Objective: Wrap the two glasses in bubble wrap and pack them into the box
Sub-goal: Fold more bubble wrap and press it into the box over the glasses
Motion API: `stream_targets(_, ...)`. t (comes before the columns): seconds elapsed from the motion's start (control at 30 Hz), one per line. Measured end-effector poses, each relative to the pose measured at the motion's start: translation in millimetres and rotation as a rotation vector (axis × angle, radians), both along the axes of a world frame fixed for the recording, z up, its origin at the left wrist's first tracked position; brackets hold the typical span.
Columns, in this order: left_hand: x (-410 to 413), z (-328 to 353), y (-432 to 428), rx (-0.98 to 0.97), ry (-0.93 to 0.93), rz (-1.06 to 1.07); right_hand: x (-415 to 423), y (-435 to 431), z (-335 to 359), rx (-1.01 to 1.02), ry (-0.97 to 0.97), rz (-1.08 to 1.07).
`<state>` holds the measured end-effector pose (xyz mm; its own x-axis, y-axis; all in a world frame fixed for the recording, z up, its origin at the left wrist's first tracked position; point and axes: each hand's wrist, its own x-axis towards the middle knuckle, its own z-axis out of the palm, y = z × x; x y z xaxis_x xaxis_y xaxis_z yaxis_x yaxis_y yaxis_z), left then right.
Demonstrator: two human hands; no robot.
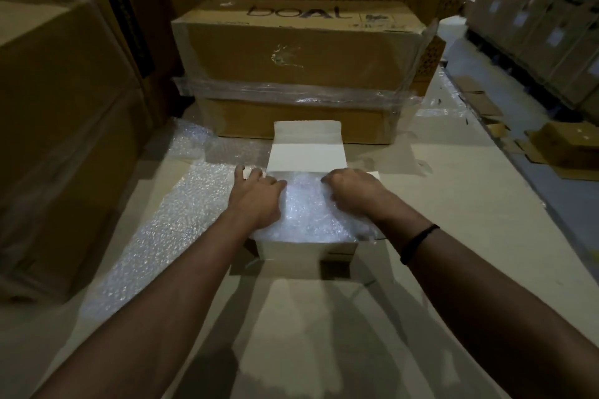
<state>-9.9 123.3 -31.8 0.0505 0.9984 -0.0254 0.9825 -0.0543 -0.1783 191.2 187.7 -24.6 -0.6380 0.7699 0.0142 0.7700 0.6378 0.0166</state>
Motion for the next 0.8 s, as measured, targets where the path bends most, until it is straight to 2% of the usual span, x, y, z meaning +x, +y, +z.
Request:
stream_targets(0.2, 9.0, 5.5, 14.1, -0.125, 0.061, 0.053, -13.5, 1.6, -5.7, -0.075, -0.201, -0.023)
stream_targets(0.3, 9.6, 10.4, 17.6, -0.163, 0.021, 0.057, -14.0, 5.2, -0.4, -0.165, -0.220, -0.032)
stream_targets(0.4, 0.0, 19.1, 15.9, -0.019, -0.085, 0.058, -5.6, 8.3, 10.0, -0.056, -0.050, -0.038)
stream_targets(0.47, -5.1, 19.0, 13.7, 0.086, -0.126, 0.033, -4.6, 8.7, 12.5, 0.056, -0.083, -0.015)
stream_targets(0.57, -1.8, 8.8, 14.2, -0.016, -0.133, -0.062, -11.8, 5.4, 8.6, 0.043, -0.317, -0.012)
stream_targets(0.7, 6.5, 0.9, 21.9, -0.108, -0.056, -0.052, -20.1, 8.4, -1.9, -0.059, -0.379, -0.044)
stream_targets(0.8, 11.5, 5.4, 26.7, -0.155, -0.083, -0.027, -20.9, 13.7, 5.7, -0.167, -0.397, -0.058)
